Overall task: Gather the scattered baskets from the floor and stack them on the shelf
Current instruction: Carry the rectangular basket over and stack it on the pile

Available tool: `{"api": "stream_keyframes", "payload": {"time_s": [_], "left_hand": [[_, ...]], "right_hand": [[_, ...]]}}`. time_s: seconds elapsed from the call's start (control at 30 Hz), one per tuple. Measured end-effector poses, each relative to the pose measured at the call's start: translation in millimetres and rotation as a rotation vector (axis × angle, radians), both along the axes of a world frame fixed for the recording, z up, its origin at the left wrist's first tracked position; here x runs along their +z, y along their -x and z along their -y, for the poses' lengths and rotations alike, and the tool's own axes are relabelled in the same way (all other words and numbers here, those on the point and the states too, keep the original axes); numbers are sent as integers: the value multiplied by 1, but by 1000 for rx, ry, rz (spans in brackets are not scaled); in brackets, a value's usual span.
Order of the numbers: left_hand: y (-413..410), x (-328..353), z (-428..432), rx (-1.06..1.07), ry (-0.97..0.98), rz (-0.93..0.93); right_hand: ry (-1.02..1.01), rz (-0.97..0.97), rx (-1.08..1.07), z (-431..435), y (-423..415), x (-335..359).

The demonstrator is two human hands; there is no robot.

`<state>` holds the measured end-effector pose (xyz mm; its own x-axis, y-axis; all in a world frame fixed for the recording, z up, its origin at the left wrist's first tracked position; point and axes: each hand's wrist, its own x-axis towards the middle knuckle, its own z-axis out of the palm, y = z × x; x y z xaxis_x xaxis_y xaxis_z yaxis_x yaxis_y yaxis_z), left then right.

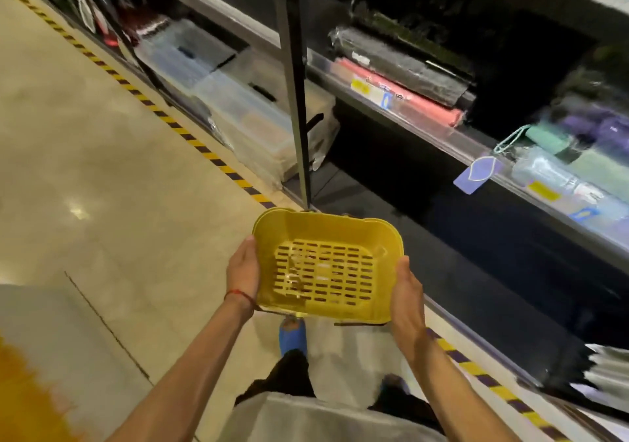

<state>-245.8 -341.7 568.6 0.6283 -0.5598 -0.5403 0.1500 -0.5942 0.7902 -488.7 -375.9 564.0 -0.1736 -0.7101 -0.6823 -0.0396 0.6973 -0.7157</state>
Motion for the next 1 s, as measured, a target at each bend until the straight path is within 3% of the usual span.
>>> {"api": "stream_keyframes", "payload": {"time_s": [0.23,0.57,0.73,1.0], "left_hand": [[-30,-50,30,2,-91,-195],[-26,-126,45,-14,-136,-110],[-33,-161,40,-31,-137,-85],[-31,-185,37,-59,-188,-196]], "right_hand": [[-42,-50,-114,21,-27,-35],[-116,57,-222,23,-29,-113],[-83,-71,-178,23,-36,-140],[-138,-71,-194,18,-30,-174]]}}
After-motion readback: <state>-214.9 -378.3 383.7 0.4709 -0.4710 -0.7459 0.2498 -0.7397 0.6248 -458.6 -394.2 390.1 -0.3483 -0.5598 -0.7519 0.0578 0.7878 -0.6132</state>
